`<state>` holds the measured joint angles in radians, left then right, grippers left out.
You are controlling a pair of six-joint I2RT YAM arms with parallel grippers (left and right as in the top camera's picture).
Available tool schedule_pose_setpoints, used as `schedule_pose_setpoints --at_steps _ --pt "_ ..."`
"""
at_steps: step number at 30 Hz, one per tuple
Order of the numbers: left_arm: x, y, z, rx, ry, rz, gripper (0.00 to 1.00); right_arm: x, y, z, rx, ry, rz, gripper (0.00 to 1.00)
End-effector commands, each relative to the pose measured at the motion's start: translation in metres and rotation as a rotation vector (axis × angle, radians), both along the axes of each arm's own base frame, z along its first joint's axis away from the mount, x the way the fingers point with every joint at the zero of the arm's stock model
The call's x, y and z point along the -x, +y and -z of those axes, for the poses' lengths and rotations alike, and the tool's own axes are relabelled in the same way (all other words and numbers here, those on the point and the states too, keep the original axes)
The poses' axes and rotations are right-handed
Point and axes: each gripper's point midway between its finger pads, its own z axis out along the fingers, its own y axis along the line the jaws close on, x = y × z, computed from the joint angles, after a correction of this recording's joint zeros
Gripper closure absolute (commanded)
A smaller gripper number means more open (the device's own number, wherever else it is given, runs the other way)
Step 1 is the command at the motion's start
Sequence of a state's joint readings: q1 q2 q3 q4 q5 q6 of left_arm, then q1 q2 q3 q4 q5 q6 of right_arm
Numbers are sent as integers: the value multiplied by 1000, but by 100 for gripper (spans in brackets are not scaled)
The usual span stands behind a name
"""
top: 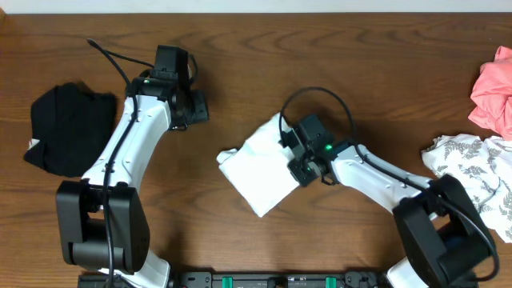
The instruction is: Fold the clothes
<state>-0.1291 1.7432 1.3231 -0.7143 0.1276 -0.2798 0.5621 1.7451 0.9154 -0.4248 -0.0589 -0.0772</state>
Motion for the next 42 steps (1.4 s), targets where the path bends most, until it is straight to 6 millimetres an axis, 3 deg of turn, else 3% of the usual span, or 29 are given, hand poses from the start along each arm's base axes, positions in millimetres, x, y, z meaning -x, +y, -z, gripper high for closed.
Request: schedule_pose_setpoints --at_steps 1,4,10,11,13,15,18,21,23,25,27,29,38,42 --pt "0 -1 2 -7 5 18 53 -9 -9 28 82 -31 -70 64" --pt "0 -1 2 -7 5 18 53 -34 6 21 58 -163 -181 62" --pt "2 -1 2 -8 14 18 53 -78 29 -8 -37 -363 -164 62" --pt "3 -1 3 -9 19 18 52 -84 30 -14 -51 -381 -147 54" --pt "5 0 3 -9 26 18 40 -95 29 -22 -75 -396 -100 45" --pt "6 0 4 -10 30 18 37 -103 29 -32 -106 -395 -56 39" --pt "7 0 4 -11 37 18 31 -105 37 -49 -164 -365 -60 16" --pt "10 0 5 -12 47 18 27 -101 44 -74 -199 -342 -83 6" --pt "11 0 6 -12 52 19 24 -95 47 -88 -218 -325 -96 9" --pt "12 -3 8 4 59 25 20 -85 44 -97 -223 -296 -90 21" --pt "14 -8 11 32 71 42 18 -76 39 -96 -213 -256 -70 34" --pt "17 -19 16 81 87 95 17 -67 33 -90 -197 -202 -36 40" --pt "28 -50 49 233 190 247 15 -43 21 -73 -154 -75 14 42" --pt "32 -52 63 238 229 262 16 -38 21 -70 -147 -54 9 40"
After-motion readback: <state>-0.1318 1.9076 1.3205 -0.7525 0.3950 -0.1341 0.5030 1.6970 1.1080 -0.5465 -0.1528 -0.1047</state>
